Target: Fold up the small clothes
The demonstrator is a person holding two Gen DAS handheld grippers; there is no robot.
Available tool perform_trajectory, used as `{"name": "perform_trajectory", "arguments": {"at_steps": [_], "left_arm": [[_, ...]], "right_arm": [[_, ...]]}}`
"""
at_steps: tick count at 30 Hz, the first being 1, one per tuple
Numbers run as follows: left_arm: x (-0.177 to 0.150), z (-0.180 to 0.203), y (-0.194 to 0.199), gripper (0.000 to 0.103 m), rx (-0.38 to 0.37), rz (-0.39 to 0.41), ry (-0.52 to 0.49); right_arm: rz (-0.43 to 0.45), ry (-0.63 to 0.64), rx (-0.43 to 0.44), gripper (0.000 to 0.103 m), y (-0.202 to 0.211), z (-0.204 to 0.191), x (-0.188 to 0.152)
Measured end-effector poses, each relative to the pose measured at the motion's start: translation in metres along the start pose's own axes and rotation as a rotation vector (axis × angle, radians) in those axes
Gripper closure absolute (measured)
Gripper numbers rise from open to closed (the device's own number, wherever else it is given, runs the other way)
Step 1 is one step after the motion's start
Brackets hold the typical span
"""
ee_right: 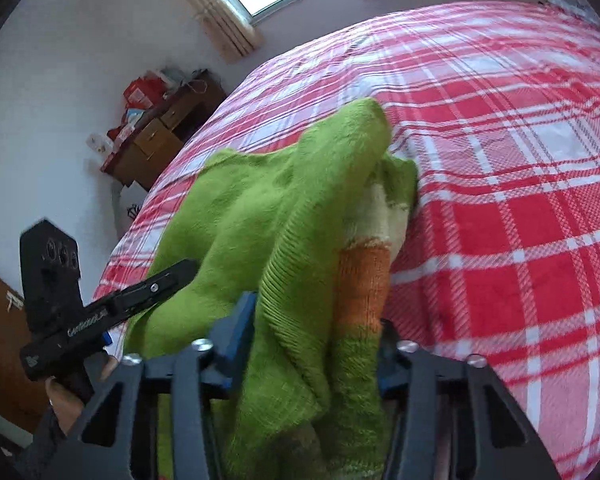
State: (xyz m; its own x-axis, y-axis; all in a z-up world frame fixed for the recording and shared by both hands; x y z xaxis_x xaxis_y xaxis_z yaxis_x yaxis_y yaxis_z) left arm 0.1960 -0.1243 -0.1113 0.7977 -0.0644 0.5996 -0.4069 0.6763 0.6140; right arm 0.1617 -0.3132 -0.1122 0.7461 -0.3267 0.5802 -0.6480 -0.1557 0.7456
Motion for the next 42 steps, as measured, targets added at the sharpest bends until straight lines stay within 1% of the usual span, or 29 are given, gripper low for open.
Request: {"name": "perform_trajectory", "arguments": {"at_steps": [2,3,5,6,8,9,12,14,16,18,19,21,22,23,25,27,28,29,30,32,34,35,36,38,39,42], "left_arm": [[-0.006,0.01,0.014,0.068,0.045,-0.02,-0.054],[-0.013,0.014,0.022,0.068,0.057,-0.036,-0.066],[-0.031,0.014,0.04,0.069,0.071,-0.086,-0.044],[-0.045,0.013,0.052,0.069,0.071,-0.118,-0.026],[-0.072,0.011,0.077,0.068,0.062,-0.152,-0.009],[-0.082,0.01,0.085,0.068,0.059,-0.158,-0.006],[-0.117,0.006,0.107,0.068,0.057,-0.162,0.012],[-0.134,0.006,0.118,0.068,0.056,-0.139,0.031],[-0.139,0.005,0.122,0.068,0.061,-0.113,0.028],[-0.14,0.004,0.122,0.064,0.077,-0.089,0.008],[-0.14,0.004,0.12,0.063,0.086,-0.078,-0.004],[-0.136,0.001,0.115,0.057,0.105,-0.064,-0.004],[-0.135,-0.001,0.115,0.055,0.106,-0.06,0.001],[-0.135,-0.003,0.116,0.052,0.104,-0.056,0.01],[-0.136,-0.006,0.123,0.05,0.089,-0.053,0.025],[-0.14,-0.011,0.138,0.044,0.067,-0.038,0.032],[-0.139,-0.01,0.142,0.043,0.06,-0.027,0.029],[-0.138,-0.01,0.145,0.041,0.054,-0.012,0.022],[-0.136,-0.009,0.145,0.038,0.047,-0.001,0.015],[-0.134,-0.005,0.138,0.036,0.038,-0.006,0.011],[-0.136,-0.005,0.125,0.036,0.055,-0.035,0.014],[-0.138,-0.006,0.117,0.033,0.074,-0.055,0.019],[-0.14,-0.007,0.11,0.028,0.086,-0.068,0.035],[-0.137,-0.01,0.107,0.026,0.095,-0.063,0.063],[-0.135,-0.009,0.105,0.026,0.106,-0.065,0.056],[-0.134,-0.004,0.103,0.027,0.132,-0.06,0.008]], "right_arm": [[-0.018,0.012,0.0,0.063,0.007,-0.008,-0.007],[-0.028,0.011,0.006,0.063,0.01,-0.011,-0.011],[-0.072,-0.004,0.046,0.064,0.022,-0.019,-0.031],[-0.094,-0.005,0.07,0.064,0.03,-0.024,-0.044],[-0.126,0.019,0.104,0.064,0.045,-0.035,-0.07],[-0.145,0.04,0.129,0.064,0.055,-0.043,-0.089],[-0.184,0.054,0.182,0.064,0.074,-0.059,-0.132],[-0.183,0.06,0.196,0.064,0.082,-0.067,-0.151],[-0.163,0.078,0.185,0.064,0.089,-0.073,-0.166],[-0.141,0.075,0.175,0.064,0.092,-0.078,-0.174],[-0.124,0.077,0.166,0.063,0.092,-0.078,-0.175],[-0.087,0.078,0.141,0.057,0.092,-0.079,-0.174],[-0.06,0.075,0.107,0.05,0.091,-0.077,-0.174],[-0.051,0.071,0.091,0.046,0.091,-0.076,-0.174],[-0.036,0.055,0.067,0.045,0.098,-0.073,-0.174],[0.013,0.05,0.037,0.043,0.115,-0.064,-0.168],[0.041,0.056,0.012,0.037,0.122,-0.061,-0.165],[0.056,0.064,0.0,0.025,0.127,-0.059,-0.164],[0.064,0.079,0.002,0.024,0.131,-0.06,-0.163],[0.057,0.085,0.033,0.023,0.129,-0.064,-0.16],[0.044,0.074,0.059,0.023,0.117,-0.067,-0.155],[0.032,0.07,0.06,0.023,0.111,-0.065,-0.156],[0.011,0.063,0.068,0.023,0.1,-0.065,-0.156],[-0.018,0.045,0.097,0.023,0.085,-0.065,-0.159],[0.019,0.047,0.112,0.023,0.084,-0.066,-0.157],[0.039,0.054,0.118,0.023,0.082,-0.067,-0.158]]}}
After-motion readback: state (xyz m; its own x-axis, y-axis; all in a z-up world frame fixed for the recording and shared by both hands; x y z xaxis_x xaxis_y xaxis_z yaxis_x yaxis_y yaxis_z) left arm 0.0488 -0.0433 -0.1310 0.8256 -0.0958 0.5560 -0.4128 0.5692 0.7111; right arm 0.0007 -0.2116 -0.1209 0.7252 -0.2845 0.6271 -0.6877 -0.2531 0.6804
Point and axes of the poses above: each gripper's, at about its wrist camera, not at the fingertips, and y roughly against the way its jaws point, z to its right, x to its top, the point moved 9 cm from there along -y, roughly the way its jaws point, and after that the axes turned 8 degrees about -x, right-handed, at the moved point
